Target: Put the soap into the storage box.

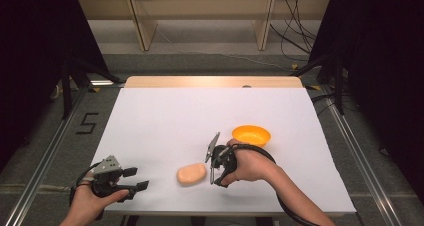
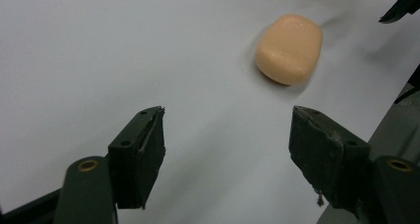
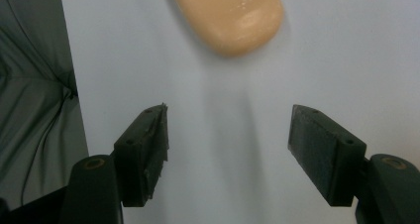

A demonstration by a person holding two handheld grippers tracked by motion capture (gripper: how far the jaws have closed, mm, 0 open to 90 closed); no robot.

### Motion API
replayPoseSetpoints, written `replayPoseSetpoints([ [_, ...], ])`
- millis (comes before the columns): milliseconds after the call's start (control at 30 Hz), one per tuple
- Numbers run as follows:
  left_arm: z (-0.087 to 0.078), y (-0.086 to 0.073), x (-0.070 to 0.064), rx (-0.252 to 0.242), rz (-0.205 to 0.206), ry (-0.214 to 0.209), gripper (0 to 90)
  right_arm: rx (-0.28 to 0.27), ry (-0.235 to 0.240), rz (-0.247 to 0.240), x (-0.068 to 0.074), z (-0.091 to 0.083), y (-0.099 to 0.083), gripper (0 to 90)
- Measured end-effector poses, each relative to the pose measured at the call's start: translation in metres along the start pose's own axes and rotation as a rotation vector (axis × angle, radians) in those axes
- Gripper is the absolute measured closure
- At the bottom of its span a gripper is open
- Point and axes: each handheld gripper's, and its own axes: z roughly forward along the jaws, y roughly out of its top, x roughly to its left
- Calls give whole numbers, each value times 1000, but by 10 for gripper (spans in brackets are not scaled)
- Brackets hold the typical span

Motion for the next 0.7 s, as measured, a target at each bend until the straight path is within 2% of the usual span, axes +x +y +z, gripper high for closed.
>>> replayPoseSetpoints([
  [67,0,0,0,-1,2,7,298,5,1,-7,1,1,3,326],
  [133,-1,-1,-1,1,-6,11,298,15,2,18,4,1,5,324],
  [167,-1,-1,-1,-4,-6,9,297,3,4,-18,2,2,7,322],
  [233,-2,-1,0,-3,-5,5,297,12,-1,1,3,2,8,322],
  [300,-2,-2,0,-11,-11,4,298,-1,4,-35,1,4,12,322],
  [400,-4,-3,0,-4,-10,9,297,3,8,-27,2,5,15,322],
  [433,-4,-3,0,-6,-9,12,297,2,11,-47,0,5,16,321],
  [467,-5,-3,0,4,-10,6,297,6,10,-28,2,6,17,320],
  [533,-6,-3,0,1,-9,9,297,10,9,-47,1,7,19,318],
  [567,-5,-4,0,-7,-11,14,297,4,10,-36,2,7,20,314],
  [667,-6,-4,-1,-7,-17,26,297,1,8,-61,1,8,23,310],
  [700,-7,-4,-1,-2,-11,28,297,4,9,-85,0,8,25,310],
])
